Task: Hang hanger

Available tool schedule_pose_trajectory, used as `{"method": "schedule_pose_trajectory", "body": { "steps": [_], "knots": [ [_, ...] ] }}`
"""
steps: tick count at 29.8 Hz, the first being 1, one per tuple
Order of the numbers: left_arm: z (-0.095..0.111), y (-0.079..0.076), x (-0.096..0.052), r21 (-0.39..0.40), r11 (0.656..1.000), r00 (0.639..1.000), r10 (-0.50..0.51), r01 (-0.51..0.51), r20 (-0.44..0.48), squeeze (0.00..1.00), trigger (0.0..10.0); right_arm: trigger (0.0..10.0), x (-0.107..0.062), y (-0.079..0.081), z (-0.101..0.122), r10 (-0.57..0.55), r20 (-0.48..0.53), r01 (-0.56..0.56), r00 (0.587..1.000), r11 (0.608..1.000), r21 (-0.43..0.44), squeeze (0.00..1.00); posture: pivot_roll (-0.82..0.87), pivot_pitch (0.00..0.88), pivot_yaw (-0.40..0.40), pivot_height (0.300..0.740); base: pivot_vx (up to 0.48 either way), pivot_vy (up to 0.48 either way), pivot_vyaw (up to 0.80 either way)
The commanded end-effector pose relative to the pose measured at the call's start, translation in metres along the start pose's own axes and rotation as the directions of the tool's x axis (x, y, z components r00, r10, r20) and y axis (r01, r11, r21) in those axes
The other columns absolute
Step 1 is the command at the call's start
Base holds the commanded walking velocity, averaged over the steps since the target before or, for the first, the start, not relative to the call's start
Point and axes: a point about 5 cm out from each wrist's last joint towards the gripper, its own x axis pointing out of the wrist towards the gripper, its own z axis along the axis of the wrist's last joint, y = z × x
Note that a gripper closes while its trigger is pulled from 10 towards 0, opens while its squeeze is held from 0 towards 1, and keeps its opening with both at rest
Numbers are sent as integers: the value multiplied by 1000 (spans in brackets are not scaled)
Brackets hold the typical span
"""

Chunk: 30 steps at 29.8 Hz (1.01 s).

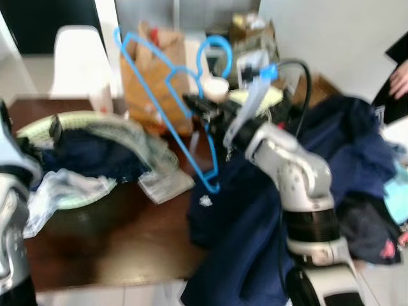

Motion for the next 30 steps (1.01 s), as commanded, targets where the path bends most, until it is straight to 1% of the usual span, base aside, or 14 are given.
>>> {"method": "schedule_pose_trajectory", "body": {
  "steps": [1,2,8,12,20,21,22,24,25,26,28,29,30],
  "knots": [
    [-1,0,0,5,1000,1000,-2,2,-3,0,10000,10000,1,2,4,8,7,-8,1000,1000,-13,0,47,84,-39,740,0,0,0],
    [0,-1,1,0,1000,1000,-8,8,0,0,10000,10000,1,2,4,6,9,-6,1000,1000,-14,0,44,83,-39,740,0,0,0],
    [3,-2,7,-13,1000,1000,13,-13,10,0,10000,10000,0,2,6,1,14,-1,1000,1000,-20,0,39,84,-38,740,0,-438,0],
    [1,-4,10,-25,1000,1000,8,-8,-1,0,10000,10000,-1,3,7,0,15,0,1000,1000,-22,0,36,87,-37,740,0,0,0],
    [-13,-7,11,-32,999,998,10,-12,-66,0,10000,10000,-2,3,9,-3,15,4,1000,1000,-26,0,29,88,-37,740,0,0,0],
    [-19,-4,10,-28,999,995,30,-33,-95,0,10000,10000,-2,2,9,-6,13,6,1000,1000,-30,0,25,92,-37,740,0,0,0],
    [-19,-4,10,-28,999,995,30,-33,-95,0,10000,10000,-2,2,9,-6,13,6,1000,1000,-30,0,25,92,-37,740,0,0,0],
    [-26,2,10,-13,997,990,71,-74,-124,0,10000,10000,-3,2,9,-9,9,10,1000,999,-36,0,25,92,-37,740,0,0,0],
    [-26,2,10,-13,997,990,71,-74,-124,0,10000,10000,-3,2,9,-9,9,10,1000,999,-36,0,25,92,-37,740,0,0,0],
    [-33,13,11,-3,994,983,111,-113,-143,0,10000,10000,-4,1,9,-11,7,12,1000,999,-38,0,21,96,-39,740,0,0,0],
    [-33,13,11,-3,994,983,111,-113,-143,0,10000,10000,-4,1,9,-11,7,12,1000,999,-38,0,21,96,-39,740,0,0,0],
    [-37,21,12,2,990,978,137,-139,-154,0,10000,10000,-4,1,9,-13,6,13,1000,999,-39,0,21,96,-39,740,0,0,0],
    [-37,21,12,2,990,978,137,-139,-154,0,10000,10000,-4,1,9,-13,6,13,1000,999,-39,0,21,96,-39,740,0,0,0]
  ]
}}
